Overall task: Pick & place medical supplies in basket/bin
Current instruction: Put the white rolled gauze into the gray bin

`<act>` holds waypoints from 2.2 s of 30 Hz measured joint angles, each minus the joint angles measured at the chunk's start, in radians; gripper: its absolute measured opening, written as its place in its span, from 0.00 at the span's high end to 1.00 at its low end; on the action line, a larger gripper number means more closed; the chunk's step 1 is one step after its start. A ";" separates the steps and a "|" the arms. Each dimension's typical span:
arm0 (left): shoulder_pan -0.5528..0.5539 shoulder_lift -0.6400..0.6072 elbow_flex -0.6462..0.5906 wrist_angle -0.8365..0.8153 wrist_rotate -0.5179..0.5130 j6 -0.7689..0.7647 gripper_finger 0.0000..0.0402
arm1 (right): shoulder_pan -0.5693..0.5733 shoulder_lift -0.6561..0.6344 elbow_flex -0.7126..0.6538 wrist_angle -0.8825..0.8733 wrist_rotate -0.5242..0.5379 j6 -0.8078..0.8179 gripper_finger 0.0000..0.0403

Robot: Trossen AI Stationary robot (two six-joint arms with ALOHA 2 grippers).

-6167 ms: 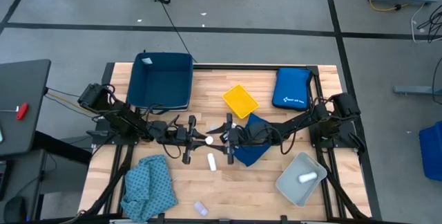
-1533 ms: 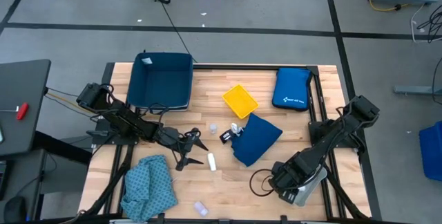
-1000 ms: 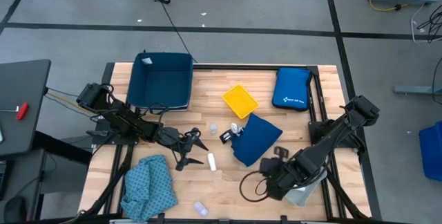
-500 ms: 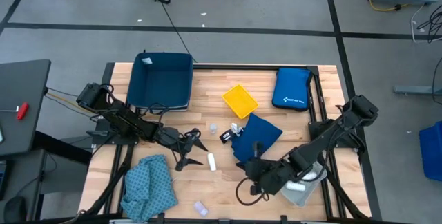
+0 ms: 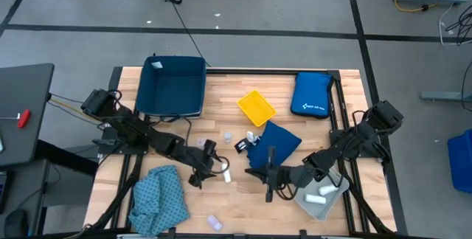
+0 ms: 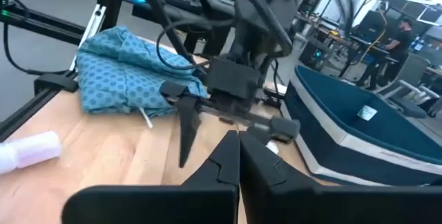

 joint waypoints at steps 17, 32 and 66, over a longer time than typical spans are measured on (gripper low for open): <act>-0.024 0.211 0.276 -0.318 -0.103 0.352 0.31 | 0.013 0.000 0.000 -0.020 -0.036 -0.005 0.94; 0.032 0.277 0.344 -0.364 -0.016 0.370 0.42 | 0.018 0.000 0.000 -0.015 -0.036 -0.004 0.86; -0.059 0.193 0.239 -0.047 -0.047 -0.005 0.89 | 0.035 0.000 0.001 -0.035 -0.032 0.014 0.86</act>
